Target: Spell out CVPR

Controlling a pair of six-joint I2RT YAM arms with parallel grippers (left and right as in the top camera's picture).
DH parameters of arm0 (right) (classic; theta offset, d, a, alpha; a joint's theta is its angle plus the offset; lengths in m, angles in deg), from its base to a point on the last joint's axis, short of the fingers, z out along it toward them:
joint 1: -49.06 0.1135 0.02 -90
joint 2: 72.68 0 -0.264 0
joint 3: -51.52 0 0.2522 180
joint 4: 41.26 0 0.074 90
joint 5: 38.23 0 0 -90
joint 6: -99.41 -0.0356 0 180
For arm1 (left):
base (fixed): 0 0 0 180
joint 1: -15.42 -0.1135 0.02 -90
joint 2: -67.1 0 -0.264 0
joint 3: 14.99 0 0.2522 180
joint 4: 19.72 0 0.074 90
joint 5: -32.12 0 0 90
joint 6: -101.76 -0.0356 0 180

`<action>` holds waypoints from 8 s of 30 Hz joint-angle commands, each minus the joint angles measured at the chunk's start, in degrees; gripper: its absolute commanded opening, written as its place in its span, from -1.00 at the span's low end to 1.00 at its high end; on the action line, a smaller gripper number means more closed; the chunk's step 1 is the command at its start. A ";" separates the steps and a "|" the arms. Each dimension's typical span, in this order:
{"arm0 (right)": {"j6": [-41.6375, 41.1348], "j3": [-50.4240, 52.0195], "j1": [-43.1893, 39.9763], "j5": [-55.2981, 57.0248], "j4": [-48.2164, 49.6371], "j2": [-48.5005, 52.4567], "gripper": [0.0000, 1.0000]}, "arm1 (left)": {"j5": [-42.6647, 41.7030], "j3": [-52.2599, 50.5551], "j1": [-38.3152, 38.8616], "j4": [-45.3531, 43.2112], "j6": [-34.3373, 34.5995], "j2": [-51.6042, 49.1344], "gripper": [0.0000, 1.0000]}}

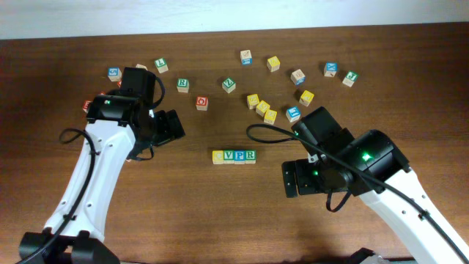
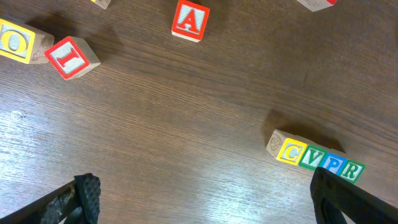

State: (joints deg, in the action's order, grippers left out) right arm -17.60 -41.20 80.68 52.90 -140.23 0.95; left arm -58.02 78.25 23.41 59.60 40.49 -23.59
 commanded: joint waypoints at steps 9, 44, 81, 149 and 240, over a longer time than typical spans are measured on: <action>10.71 -0.63 -6.71 3.43 10.56 -3.91 0.97 | 0.52 0.59 -0.17 0.07 -0.11 0.02 0.98; 29.62 78.64 -31.85 -11.04 88.35 -73.44 0.97 | 0.55 0.59 -0.17 0.07 -0.11 0.02 0.98; 26.56 78.64 -32.11 -6.88 81.11 -73.42 0.96 | 0.55 0.59 -0.17 0.07 -0.11 0.02 0.98; 26.53 78.64 -32.11 -6.88 81.11 -73.42 0.97 | -1.49 -78.97 -9.86 -60.98 -22.95 90.42 0.98; 26.56 78.64 -31.95 -6.49 81.09 -73.44 0.96 | -0.66 -78.99 -9.86 -60.87 -29.62 90.40 0.98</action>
State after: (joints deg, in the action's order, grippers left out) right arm 9.38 37.13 48.68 45.90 -58.73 -71.99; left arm -58.51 -0.17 13.29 -1.09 11.73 66.22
